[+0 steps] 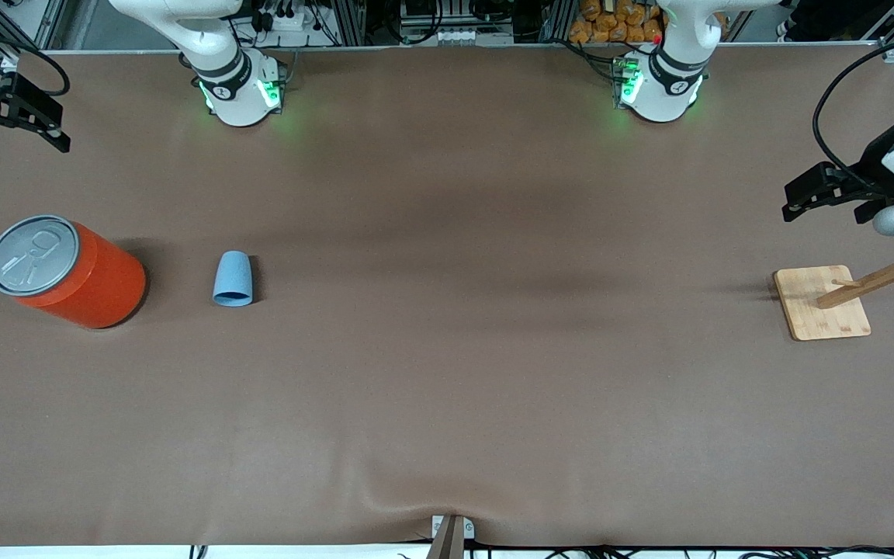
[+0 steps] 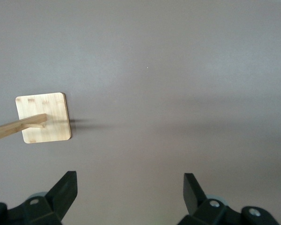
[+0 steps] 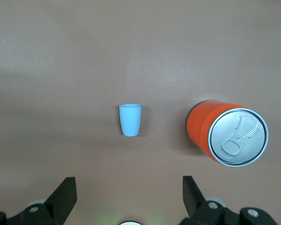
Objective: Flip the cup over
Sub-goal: 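Move the right gripper over the blue cup lying on its side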
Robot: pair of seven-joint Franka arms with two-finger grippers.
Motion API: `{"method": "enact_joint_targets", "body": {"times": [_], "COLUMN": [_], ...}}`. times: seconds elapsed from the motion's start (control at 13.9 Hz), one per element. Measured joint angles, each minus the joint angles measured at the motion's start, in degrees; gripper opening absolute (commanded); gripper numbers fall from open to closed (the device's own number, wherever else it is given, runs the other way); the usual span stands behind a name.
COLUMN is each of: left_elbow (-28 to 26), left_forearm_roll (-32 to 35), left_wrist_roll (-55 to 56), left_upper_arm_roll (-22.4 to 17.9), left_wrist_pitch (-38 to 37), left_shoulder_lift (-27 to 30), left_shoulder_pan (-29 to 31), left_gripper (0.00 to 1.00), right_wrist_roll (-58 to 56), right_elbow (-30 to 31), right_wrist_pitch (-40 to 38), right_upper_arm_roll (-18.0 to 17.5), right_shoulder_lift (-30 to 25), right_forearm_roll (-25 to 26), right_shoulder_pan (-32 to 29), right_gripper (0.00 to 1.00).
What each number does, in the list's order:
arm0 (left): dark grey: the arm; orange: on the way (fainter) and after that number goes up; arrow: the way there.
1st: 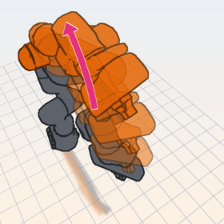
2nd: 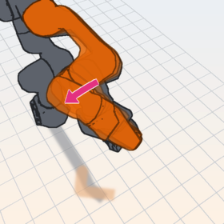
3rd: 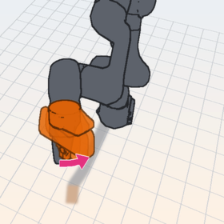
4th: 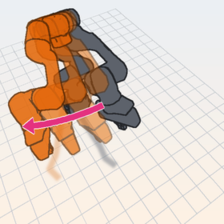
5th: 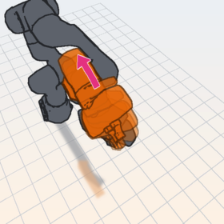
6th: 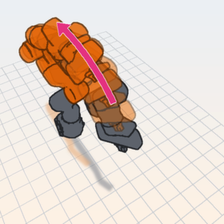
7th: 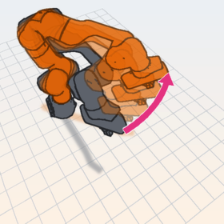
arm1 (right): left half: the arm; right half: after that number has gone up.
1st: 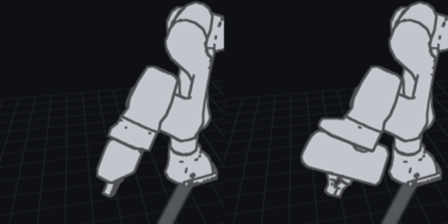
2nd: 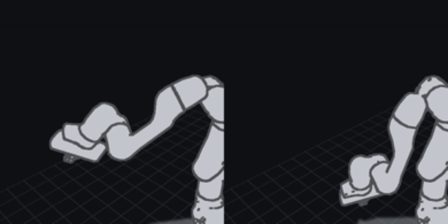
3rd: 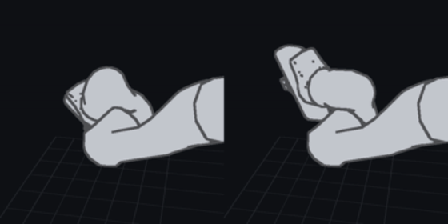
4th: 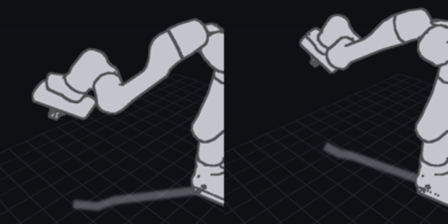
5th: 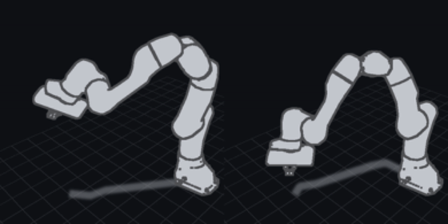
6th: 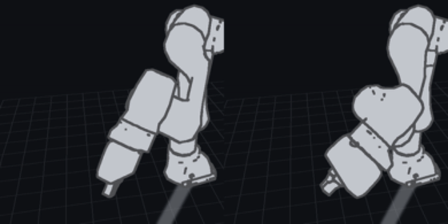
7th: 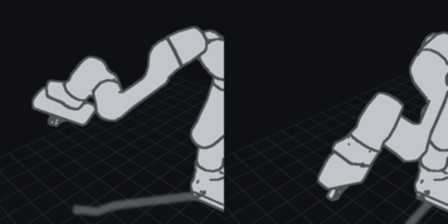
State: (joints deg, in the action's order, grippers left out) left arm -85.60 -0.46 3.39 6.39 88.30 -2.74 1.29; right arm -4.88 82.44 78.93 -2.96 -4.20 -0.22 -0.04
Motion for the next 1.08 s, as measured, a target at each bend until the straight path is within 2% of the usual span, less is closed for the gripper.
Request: {"method": "enact_joint_targets", "body": {"times": [0.79, 1.08], "left_elbow": [0.02, 0.03], "left_forearm_roll": [0.0, 0.0], "left_wrist_roll": [-2.15, -2.15], "left_upper_arm_roll": [-0.22, -0.22], "left_wrist_pitch": [-0.74, -0.76], "left_shoulder_lift": [0.0, 0.0], "left_shoulder_pan": [0.15, 0.15], "left_gripper": [1.0, 1.0], "right_wrist_roll": [-0.08, -0.41], "right_elbow": [0.32, 1.74], "right_wrist_pitch": [-0.04, -0.01], "right_upper_arm_roll": [-0.02, -0.03], "right_shoulder_lift": [0.07, 3.39], "right_forearm_roll": [0.0, -0.02], "right_shoulder_pan": [-0.01, -0.06], "right_gripper": [1.0, 1.0]}}
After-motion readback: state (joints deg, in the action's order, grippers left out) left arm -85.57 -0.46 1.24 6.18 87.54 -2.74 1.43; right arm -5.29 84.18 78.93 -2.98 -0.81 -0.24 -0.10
